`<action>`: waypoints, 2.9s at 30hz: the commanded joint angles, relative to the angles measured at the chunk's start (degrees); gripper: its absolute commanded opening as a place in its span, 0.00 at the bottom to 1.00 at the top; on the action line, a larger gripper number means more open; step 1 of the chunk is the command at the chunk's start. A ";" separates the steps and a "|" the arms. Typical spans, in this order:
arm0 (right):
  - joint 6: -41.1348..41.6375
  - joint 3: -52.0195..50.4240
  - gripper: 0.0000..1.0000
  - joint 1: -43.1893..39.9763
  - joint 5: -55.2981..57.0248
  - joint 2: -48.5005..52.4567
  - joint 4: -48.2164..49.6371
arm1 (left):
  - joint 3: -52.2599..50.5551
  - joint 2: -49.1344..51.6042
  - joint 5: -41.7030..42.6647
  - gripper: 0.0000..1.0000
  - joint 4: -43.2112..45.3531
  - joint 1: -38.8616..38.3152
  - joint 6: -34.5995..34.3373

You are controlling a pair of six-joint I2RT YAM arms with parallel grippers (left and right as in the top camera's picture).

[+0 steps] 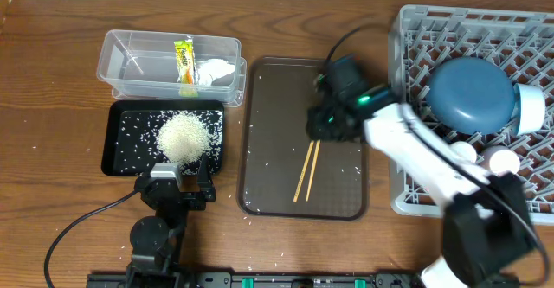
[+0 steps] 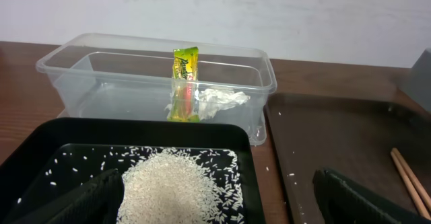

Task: Sort waste into correct bins and load items into the dishwasher rack
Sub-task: 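Grasp one wooden chopstick on the brown tray with the right gripper, then insert the chopstick upright along the dish rack's left edge, then grasp the second wooden chopstick with the right gripper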

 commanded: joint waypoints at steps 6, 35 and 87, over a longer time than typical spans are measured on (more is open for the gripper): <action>18.93 -2.54 0.21 3.21 1.90 9.79 1.99 | -1.64 -0.04 -0.26 0.93 -0.59 0.35 -0.31; -1.36 -2.47 0.01 -5.75 10.01 -10.75 -1.68 | -1.64 -0.04 -0.26 0.93 -0.59 0.35 -0.31; 17.09 -1.73 0.56 14.64 11.87 10.73 18.34 | -1.64 -0.04 -0.26 0.93 -0.59 0.35 -0.31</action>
